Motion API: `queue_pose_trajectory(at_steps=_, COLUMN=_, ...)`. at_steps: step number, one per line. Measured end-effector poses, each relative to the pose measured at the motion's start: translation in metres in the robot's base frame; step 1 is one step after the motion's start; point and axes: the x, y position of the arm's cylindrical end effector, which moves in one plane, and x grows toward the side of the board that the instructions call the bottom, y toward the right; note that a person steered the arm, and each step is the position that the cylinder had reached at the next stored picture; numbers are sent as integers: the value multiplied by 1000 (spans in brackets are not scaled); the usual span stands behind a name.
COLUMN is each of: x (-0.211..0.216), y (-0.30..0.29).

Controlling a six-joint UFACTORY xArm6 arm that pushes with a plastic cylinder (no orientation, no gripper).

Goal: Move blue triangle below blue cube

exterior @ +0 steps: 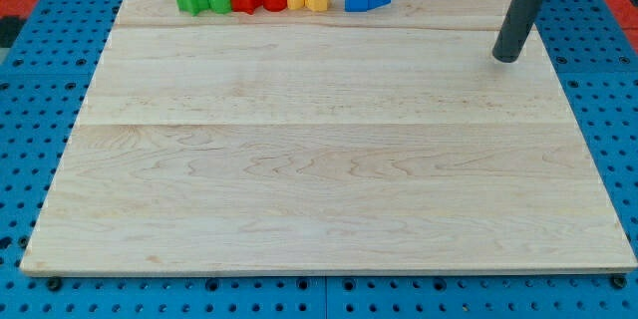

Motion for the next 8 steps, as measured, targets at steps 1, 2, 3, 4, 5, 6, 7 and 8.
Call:
queue_pose_trajectory(at_steps=1, x=0, y=7)
queue_pose_trajectory(at_steps=2, x=0, y=26)
queue_pose_trajectory(at_steps=3, x=-10, y=41)
queue_pose_trajectory(at_steps=4, x=-11, y=49)
queue_pose_trajectory(at_steps=5, x=-26, y=56)
queue_pose_trajectory(at_steps=6, x=-66, y=56)
queue_pose_trajectory(at_steps=7, x=-105, y=53)
queue_pose_trajectory(at_steps=8, x=-128, y=15)
